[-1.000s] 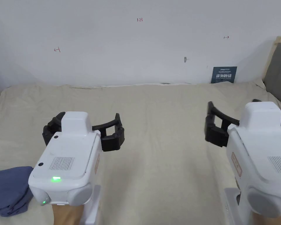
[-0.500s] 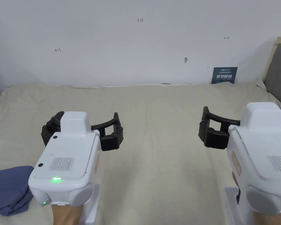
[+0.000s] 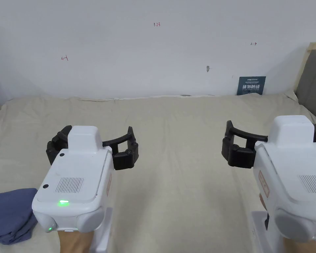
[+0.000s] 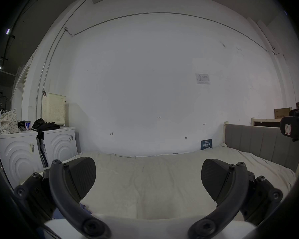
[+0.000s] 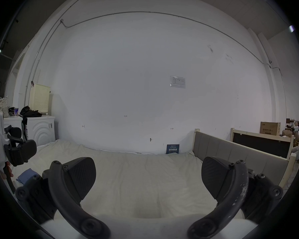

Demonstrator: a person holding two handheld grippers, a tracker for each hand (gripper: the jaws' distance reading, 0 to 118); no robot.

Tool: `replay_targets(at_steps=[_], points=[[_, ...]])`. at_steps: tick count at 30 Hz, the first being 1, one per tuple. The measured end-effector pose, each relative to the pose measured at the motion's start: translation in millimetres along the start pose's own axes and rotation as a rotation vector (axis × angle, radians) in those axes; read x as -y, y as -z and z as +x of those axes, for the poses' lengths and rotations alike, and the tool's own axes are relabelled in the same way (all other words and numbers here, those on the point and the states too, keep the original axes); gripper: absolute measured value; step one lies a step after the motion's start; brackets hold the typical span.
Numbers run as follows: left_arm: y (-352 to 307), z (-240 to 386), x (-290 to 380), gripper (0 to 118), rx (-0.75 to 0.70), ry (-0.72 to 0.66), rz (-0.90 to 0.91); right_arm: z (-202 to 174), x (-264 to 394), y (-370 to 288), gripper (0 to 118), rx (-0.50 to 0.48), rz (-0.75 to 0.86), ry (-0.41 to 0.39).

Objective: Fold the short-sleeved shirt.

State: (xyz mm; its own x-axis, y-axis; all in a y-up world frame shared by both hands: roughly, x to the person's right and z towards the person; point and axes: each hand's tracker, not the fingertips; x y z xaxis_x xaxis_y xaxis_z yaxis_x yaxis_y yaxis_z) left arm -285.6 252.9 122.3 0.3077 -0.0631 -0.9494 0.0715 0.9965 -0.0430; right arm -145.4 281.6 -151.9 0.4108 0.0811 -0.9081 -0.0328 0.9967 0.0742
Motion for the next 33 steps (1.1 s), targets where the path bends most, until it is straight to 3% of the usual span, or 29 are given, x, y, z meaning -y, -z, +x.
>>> replay_targets(at_steps=[33], points=[[-1.7, -2.0, 1.3, 118, -0.005, 0.006, -0.003, -4.3, -3.5, -1.3, 118, 0.005, 0.007, -0.003]])
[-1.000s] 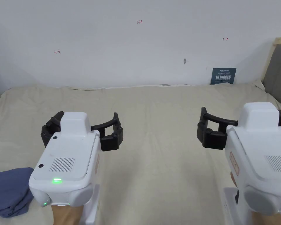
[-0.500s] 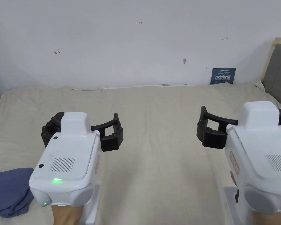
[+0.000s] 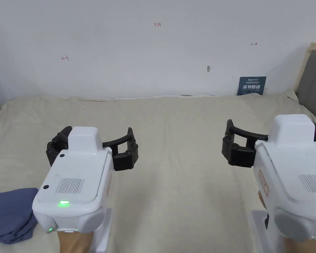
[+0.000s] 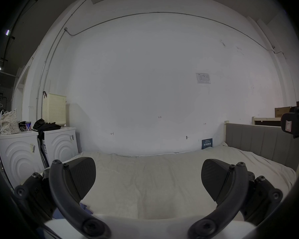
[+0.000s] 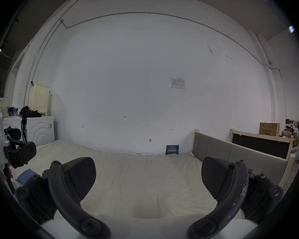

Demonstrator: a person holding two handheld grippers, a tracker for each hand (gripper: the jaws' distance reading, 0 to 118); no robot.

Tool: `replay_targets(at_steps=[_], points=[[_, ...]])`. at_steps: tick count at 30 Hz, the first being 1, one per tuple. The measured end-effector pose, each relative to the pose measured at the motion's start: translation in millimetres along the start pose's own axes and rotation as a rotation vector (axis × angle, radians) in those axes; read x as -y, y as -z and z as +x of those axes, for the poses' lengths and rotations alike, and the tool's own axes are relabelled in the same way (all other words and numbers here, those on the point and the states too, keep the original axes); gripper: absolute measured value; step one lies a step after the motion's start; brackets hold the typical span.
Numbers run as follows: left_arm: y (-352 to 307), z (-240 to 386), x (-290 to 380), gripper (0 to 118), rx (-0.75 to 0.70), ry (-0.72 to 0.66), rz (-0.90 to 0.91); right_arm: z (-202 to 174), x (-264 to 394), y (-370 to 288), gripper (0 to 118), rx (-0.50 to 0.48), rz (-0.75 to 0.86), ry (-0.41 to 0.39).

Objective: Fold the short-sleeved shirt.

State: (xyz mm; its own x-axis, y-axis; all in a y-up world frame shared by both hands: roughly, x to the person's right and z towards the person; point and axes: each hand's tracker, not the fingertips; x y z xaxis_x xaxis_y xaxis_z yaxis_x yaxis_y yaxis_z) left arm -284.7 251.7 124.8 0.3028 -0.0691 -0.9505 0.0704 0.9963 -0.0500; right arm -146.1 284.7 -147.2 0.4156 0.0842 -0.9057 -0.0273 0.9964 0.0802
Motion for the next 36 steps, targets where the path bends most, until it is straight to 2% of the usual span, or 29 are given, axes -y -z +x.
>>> replay_targets(at_steps=[8, 11, 17, 21, 25, 28, 30, 36], points=[[-1, -2, -2, 118, 0.000, -0.011, 0.003, -4, -3, 3, 118, 0.031, -0.044, 0.024], [-1, -3, -3, 118, 0.000, -0.013, 0.003, -2, -7, 6, 118, 0.027, -0.123, 0.088], [-1, -7, -4, 118, 0.000, -0.021, 0.009, -2, -26, 18, 118, 0.185, -0.443, 0.231], [-2, -8, -6, 118, -0.001, -0.027, 0.012, 4, -27, 24, 118, 0.120, -0.539, 0.288], [-1, -9, -6, 118, -0.005, -0.026, 0.013, 3, -23, 23, 118, 0.125, -0.512, 0.288], [0, -10, -6, 118, -0.007, -0.028, 0.013, -1, -22, 24, 118, 0.141, -0.494, 0.231], [0, -11, -6, 118, -0.008, -0.029, 0.014, -3, -20, 26, 118, 0.119, -0.483, 0.187], [-1, -10, -5, 118, -0.009, -0.022, 0.010, -5, -16, 28, 118, 0.116, -0.490, 0.191]])
